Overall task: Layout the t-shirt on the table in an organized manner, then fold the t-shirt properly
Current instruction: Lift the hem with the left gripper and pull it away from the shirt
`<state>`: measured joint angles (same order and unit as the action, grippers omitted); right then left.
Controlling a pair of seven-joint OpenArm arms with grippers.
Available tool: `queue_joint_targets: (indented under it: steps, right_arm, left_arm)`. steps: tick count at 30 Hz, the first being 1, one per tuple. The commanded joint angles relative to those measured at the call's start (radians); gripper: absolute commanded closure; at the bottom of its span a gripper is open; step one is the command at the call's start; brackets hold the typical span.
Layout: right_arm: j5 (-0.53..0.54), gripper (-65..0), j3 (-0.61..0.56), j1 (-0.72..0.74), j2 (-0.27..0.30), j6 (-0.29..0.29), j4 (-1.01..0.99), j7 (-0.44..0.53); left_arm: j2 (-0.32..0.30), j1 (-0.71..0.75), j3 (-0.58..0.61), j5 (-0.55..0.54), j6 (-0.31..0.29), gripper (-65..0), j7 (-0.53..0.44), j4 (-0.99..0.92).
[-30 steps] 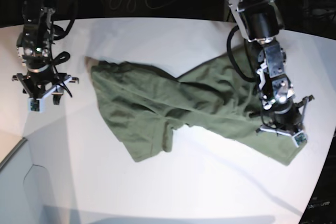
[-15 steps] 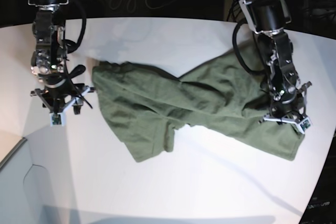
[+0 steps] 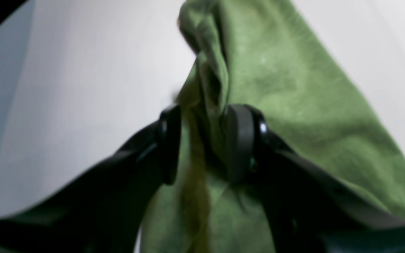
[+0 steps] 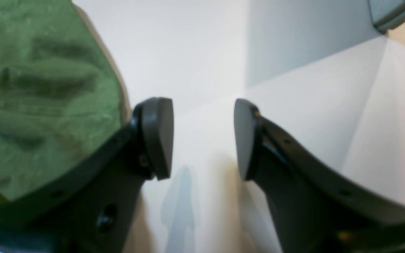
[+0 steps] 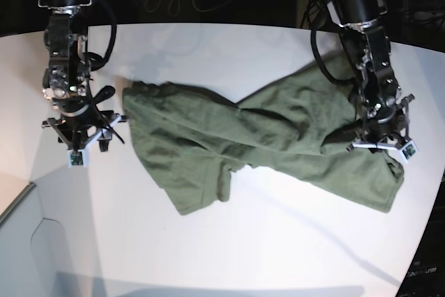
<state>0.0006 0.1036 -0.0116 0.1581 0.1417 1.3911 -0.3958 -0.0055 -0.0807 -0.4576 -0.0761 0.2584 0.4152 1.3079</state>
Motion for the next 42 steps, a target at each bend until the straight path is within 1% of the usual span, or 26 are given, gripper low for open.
queue_joint_targets:
  steps: [1,8,10,11,15,17,20,23,24,28,33,37,42]
  right_arm:
    - [0.000,-28.1,0.003,0.015,0.011,-0.003,0.017,0.025]
    - [0.000,-28.1,0.003,0.015,0.011,-0.003,0.015,0.025]
    - [0.000,-28.1,0.003,0.015,0.013,-0.003,0.015,0.025]
    - [0.000,-28.1,0.003,0.015,0.013,-0.003,0.015,0.025]
    - [0.000,-28.1,0.003,0.015,0.013,-0.003,0.015,0.025]
    - [0.000,-28.1,0.003,0.015,0.013,-0.003,0.015,0.025]
    - [0.000,-28.1,0.003,0.015,0.013,-0.003,0.015,0.025]
    - [0.000,-28.1,0.003,0.015,0.016,-0.003,0.015,0.025]
    - [0.000,-28.1,0.003,0.015,0.025,-0.003,0.015,0.025]
    - [0.000,-28.1,0.003,0.015,0.027,-0.003,0.015,0.025]
    - [0.000,-28.1,0.003,0.017,0.027,-0.003,0.015,0.025]
    - [0.000,-28.1,0.003,0.023,0.027,-0.003,0.014,0.025]
    - [0.000,-28.1,0.003,0.023,0.027,-0.003,0.014,0.025]
  left_arm:
    - [-0.011,-0.020,0.000,0.005,0.000,-21.2,-0.026,0.008]
    - [-0.012,-0.026,-0.003,0.005,0.000,-21.2,-0.028,0.046]
    - [-0.027,-0.037,-0.005,0.002,0.000,-21.2,-0.028,0.065]
    - [-0.034,-0.049,-0.005,-0.011,0.000,-21.2,-0.028,0.065]
    - [-0.069,-0.098,-0.039,-0.116,0.002,-21.2,-0.022,0.052]
    - [-0.081,-0.118,-0.046,-0.161,0.003,-21.2,-0.025,0.006]
    - [-0.106,-0.150,-0.043,-0.192,0.006,-21.2,-0.025,-0.057]
    - [-0.107,-0.163,-0.045,-0.193,0.005,-21.3,-0.028,-0.118]
    - [-0.107,-0.169,-0.045,-0.193,0.005,-21.3,-0.029,-0.135]
    - [-0.107,-0.175,-0.045,-0.193,0.003,-21.3,-0.035,-0.173]
    - [-0.103,-0.181,-0.039,-0.186,0.003,-20.9,-0.112,-0.175]
    - [-0.104,-0.181,-0.039,-0.189,0.003,-20.7,-0.118,-0.182]
    - [-0.104,-0.187,-0.042,-0.193,0.003,-20.7,-0.121,-0.248]
